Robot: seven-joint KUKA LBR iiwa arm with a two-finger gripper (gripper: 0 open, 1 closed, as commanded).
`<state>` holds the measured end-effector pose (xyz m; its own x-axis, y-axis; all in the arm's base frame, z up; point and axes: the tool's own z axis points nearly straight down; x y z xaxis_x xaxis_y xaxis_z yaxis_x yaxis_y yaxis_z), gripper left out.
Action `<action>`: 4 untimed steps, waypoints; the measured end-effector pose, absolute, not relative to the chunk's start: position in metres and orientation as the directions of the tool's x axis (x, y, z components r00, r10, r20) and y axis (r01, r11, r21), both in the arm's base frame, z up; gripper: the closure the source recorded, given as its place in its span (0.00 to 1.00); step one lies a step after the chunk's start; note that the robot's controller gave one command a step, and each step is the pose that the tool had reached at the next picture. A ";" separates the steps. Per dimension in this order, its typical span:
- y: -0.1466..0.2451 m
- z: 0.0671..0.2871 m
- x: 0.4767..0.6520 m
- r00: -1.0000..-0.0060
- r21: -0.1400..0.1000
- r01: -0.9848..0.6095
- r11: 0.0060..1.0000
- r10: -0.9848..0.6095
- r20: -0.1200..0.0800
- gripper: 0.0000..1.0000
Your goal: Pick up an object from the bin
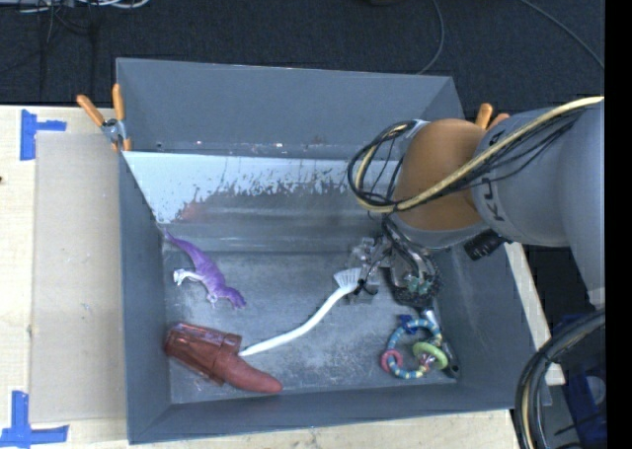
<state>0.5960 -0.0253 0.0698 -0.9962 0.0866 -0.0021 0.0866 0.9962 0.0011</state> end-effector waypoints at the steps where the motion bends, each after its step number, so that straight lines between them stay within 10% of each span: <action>1: -0.025 0.070 0.596 -0.996 0.001 0.086 0.996 0.086 -0.002 1.00; 4: -0.034 0.236 0.603 -0.993 0.002 0.120 0.993 0.120 0.006 1.00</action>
Offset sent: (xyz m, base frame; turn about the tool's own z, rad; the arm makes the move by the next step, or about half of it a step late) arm -0.0127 0.0031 0.0899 0.0243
